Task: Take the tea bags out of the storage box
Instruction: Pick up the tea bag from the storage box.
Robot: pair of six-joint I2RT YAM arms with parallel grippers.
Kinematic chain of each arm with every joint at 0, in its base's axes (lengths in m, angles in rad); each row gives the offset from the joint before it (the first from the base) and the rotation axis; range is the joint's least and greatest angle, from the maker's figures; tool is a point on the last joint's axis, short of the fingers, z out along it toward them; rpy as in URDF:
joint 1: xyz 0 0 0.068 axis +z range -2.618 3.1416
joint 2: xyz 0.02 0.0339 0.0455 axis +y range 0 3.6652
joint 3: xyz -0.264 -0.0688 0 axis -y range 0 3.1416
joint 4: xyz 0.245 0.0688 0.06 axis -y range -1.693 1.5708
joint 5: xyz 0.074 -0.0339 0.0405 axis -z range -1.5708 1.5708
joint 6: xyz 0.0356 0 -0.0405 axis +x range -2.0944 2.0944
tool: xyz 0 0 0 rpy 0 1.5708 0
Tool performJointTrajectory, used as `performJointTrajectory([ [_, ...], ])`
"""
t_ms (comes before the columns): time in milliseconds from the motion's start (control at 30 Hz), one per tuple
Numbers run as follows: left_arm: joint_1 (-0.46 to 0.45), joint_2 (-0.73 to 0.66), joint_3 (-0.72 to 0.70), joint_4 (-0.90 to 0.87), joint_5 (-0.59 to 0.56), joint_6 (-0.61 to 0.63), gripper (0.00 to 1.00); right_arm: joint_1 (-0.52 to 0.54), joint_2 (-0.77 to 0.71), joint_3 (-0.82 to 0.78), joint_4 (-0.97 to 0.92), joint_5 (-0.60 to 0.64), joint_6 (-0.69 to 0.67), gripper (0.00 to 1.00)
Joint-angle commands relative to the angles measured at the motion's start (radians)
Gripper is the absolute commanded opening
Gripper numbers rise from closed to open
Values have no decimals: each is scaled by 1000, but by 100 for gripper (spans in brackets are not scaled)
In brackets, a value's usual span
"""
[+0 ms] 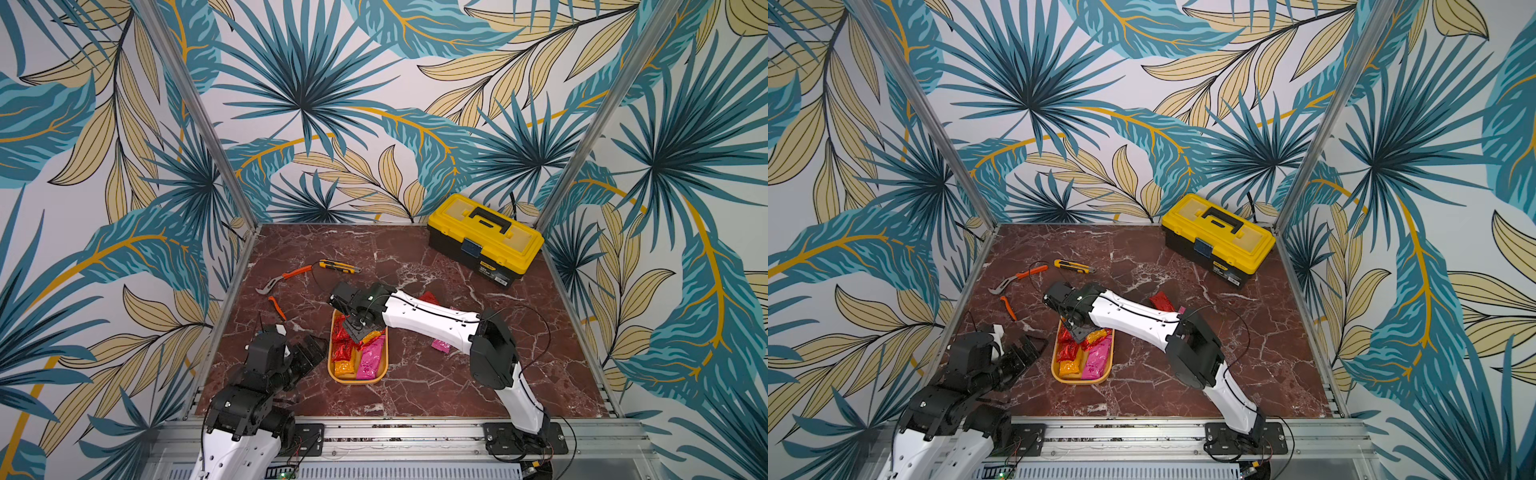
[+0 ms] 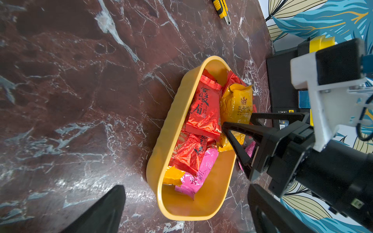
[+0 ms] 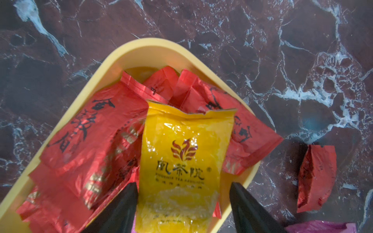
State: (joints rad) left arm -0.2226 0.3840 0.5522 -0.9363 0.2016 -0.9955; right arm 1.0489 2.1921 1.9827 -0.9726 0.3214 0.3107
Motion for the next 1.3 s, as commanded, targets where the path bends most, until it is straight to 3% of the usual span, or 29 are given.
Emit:
performJointTrajectory([
  [0,8,-14,-15,-16,-6,0,100,6,34,21,-21,22,22,77],
  [1267,9,-1,-25,27,19,-9,100,13,52,10,-10,48,58,66],
])
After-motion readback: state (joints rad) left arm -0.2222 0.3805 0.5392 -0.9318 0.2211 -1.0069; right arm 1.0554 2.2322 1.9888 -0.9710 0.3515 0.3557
